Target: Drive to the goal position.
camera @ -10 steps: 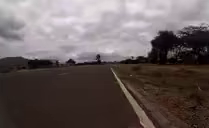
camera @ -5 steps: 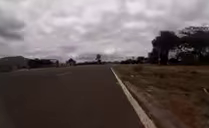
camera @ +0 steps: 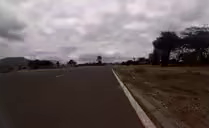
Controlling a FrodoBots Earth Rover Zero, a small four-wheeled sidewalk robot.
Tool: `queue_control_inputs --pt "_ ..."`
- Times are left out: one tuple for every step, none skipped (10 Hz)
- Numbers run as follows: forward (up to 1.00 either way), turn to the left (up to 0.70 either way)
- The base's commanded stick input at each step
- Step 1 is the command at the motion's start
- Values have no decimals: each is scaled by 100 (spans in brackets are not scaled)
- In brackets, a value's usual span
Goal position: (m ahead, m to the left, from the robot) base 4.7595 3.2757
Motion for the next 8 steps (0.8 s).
queue_control_inputs --pt "50 0" --pt "50 0" --pt "50 0" --pt "50 0" --pt "50 0" --pt "50 0" --pt "50 0" --pt "50 0"
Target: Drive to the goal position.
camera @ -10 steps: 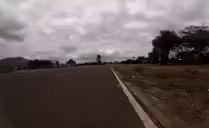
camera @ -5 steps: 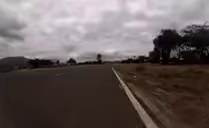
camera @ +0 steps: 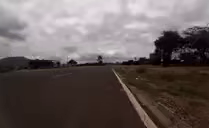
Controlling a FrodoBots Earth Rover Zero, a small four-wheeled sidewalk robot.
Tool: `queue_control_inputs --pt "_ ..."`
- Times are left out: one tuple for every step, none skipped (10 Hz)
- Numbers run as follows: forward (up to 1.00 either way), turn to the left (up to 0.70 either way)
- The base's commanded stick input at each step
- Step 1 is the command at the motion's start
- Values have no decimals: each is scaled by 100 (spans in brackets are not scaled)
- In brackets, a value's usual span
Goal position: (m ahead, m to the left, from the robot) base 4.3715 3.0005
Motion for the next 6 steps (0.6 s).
queue_control_inputs --pt "50 0" --pt "50 0" --pt "50 0" --pt "50 0" --pt "50 0" --pt "50 0"
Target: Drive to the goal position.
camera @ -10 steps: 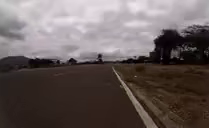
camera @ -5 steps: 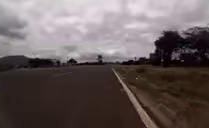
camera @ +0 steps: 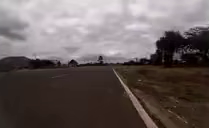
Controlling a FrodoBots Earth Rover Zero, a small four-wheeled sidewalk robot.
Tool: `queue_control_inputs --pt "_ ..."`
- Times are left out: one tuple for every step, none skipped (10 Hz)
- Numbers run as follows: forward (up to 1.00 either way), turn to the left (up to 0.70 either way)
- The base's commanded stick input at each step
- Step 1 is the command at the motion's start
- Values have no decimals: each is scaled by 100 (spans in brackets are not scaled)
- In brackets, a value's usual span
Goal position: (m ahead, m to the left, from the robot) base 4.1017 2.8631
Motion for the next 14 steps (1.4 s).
queue_control_inputs --pt "50 0" --pt "50 0" --pt "50 0" --pt "50 0" --pt "50 0" --pt "50 0" --pt "50 0" --pt "50 0" --pt "50 0" --pt "50 0" --pt "50 0" --pt "50 0" --pt "50 0" --pt "50 0"
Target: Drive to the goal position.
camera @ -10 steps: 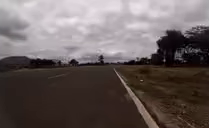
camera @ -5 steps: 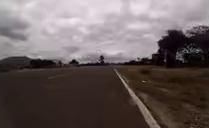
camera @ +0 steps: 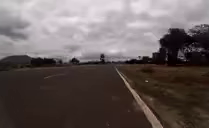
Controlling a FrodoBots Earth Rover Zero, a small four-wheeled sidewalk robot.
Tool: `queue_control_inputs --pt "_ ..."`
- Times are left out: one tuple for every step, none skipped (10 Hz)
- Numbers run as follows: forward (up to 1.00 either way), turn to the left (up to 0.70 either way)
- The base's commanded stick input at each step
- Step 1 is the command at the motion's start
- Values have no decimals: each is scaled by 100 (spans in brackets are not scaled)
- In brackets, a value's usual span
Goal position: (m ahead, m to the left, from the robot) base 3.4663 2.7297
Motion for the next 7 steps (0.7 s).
queue_control_inputs --pt "50 0" --pt "50 0" --pt "50 0" --pt "50 0" --pt "50 0" --pt "50 0" --pt "50 0"
